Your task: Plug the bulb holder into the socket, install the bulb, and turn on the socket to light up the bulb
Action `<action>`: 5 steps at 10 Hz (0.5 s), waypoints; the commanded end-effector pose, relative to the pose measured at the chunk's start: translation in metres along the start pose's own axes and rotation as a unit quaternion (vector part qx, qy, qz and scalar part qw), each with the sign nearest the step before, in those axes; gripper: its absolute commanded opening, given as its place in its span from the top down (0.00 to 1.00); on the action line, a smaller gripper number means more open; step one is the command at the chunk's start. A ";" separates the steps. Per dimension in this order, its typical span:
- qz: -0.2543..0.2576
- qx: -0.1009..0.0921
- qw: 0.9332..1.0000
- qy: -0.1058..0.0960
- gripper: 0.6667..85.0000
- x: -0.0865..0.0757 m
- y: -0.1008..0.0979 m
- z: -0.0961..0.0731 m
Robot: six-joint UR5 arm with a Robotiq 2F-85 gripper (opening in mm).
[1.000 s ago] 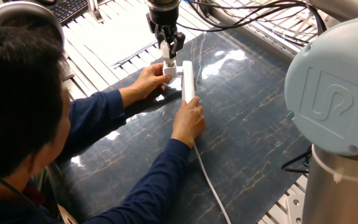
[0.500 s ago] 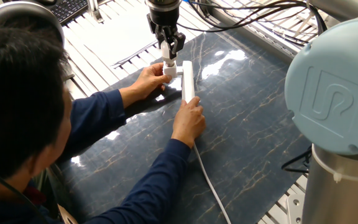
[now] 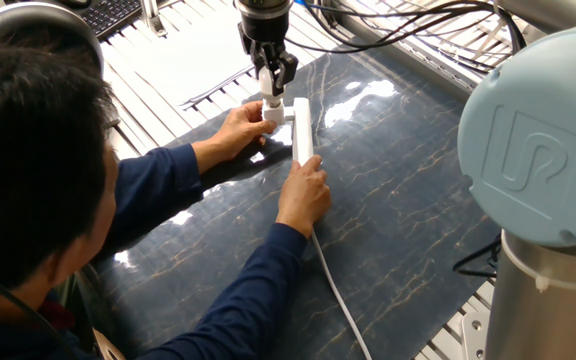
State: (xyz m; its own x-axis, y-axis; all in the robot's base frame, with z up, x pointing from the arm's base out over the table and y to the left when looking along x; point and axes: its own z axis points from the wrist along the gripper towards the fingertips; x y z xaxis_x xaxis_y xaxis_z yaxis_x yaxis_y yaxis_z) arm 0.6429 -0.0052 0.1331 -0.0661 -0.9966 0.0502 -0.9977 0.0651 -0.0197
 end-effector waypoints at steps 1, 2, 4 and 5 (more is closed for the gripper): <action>0.007 -0.001 1.000 -0.010 1.00 -0.001 0.001 0.001; 0.008 -0.002 1.000 -0.011 1.00 -0.002 0.001 0.001; 0.008 -0.003 1.000 -0.012 1.00 -0.001 0.001 0.000; 0.008 -0.003 1.000 -0.012 1.00 -0.001 0.001 0.000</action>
State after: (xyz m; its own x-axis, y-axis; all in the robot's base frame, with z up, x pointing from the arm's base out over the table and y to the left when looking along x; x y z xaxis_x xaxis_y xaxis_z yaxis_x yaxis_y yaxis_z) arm 0.6419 -0.0058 0.1320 -0.0756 -0.9963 0.0409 -0.9971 0.0750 -0.0158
